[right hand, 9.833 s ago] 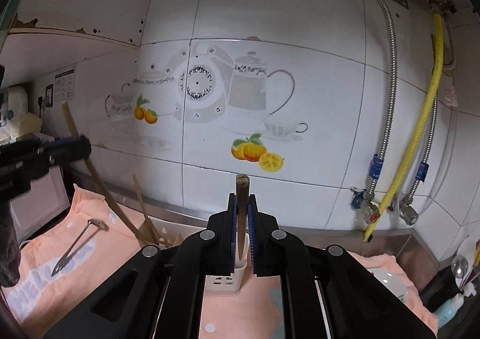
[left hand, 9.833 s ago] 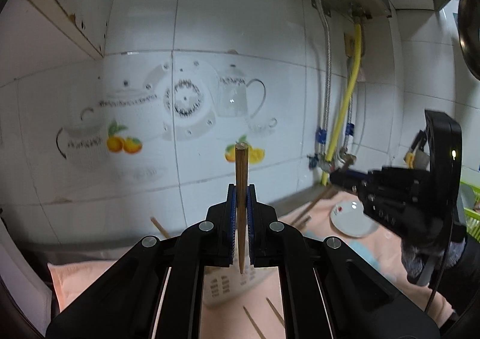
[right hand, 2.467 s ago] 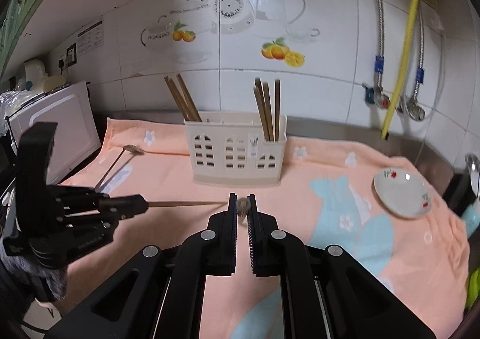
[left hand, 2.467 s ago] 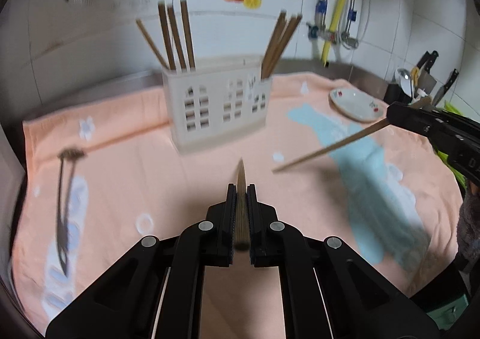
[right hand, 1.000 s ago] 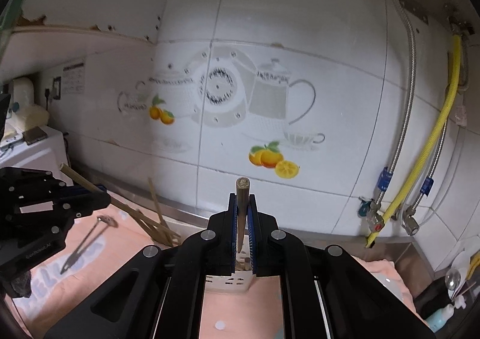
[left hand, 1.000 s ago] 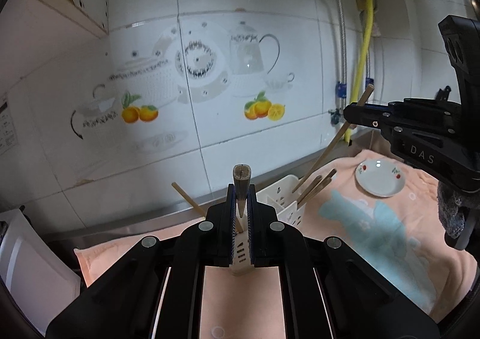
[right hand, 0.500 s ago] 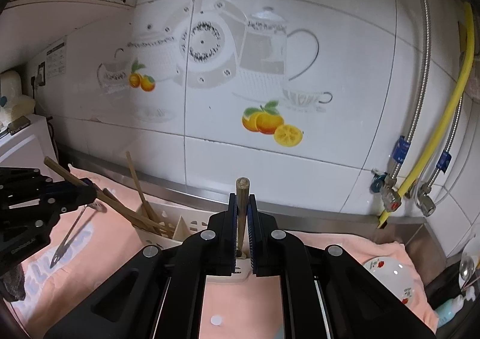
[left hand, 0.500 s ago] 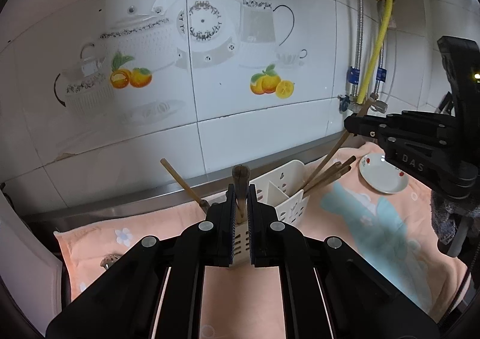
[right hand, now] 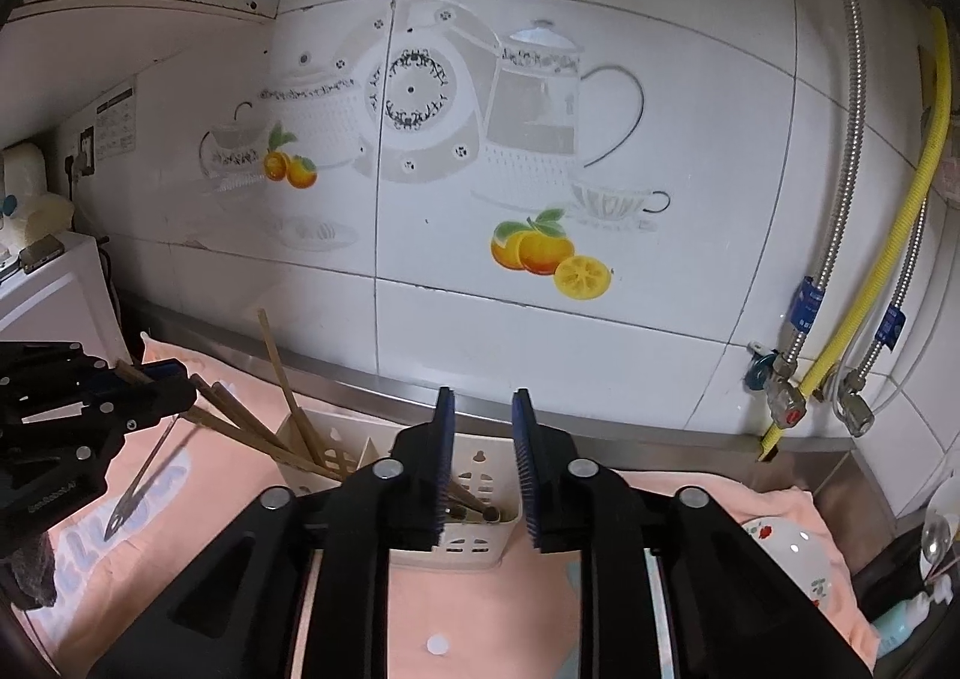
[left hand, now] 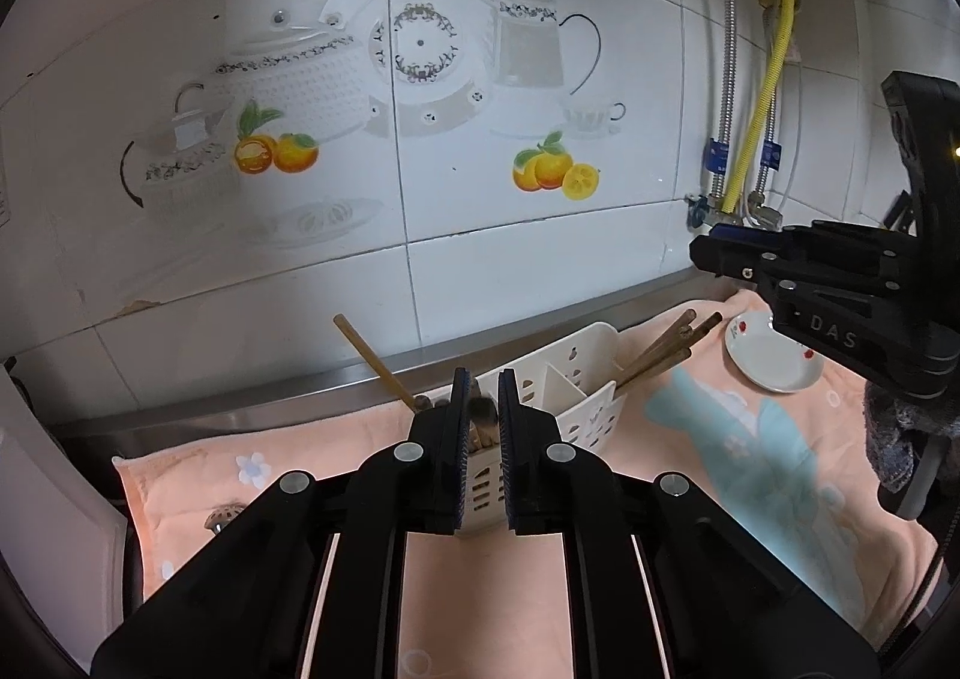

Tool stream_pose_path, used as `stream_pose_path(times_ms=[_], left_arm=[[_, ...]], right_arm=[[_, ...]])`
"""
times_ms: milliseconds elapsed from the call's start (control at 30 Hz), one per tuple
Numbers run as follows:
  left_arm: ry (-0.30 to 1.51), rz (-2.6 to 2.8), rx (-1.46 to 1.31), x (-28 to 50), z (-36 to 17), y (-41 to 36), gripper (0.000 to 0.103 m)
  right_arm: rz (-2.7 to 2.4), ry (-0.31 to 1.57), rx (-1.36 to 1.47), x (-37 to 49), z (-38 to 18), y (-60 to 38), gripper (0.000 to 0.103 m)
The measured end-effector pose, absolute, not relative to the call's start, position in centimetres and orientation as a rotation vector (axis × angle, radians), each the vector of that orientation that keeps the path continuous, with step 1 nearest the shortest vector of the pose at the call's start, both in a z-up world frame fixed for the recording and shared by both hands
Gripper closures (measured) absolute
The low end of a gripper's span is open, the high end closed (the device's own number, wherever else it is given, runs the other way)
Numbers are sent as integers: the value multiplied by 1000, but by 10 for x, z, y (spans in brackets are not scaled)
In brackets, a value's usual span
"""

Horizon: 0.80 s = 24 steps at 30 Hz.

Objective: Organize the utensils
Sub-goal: 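Open the left tool and withdraw while the right tool releases and withdraws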

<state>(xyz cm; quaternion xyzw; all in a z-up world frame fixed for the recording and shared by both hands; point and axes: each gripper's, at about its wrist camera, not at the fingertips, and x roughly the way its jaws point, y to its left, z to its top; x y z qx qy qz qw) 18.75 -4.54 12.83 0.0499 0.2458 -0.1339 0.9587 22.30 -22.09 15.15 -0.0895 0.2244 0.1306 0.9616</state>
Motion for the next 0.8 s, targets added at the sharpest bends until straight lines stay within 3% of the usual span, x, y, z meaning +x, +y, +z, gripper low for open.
stream_pose_path(times_ms=[100,500,800], left_arm=[[488,-261,102,183,130,-44,76],[457,-224,110,161,131,-38,50],[433,-211,121,140,130,-35,37]], right_arm=[[264,442,-181,217,155,-221,74],[260,414,-174,188,162,-227,56],[256,402,-165,166,160,-232,44]])
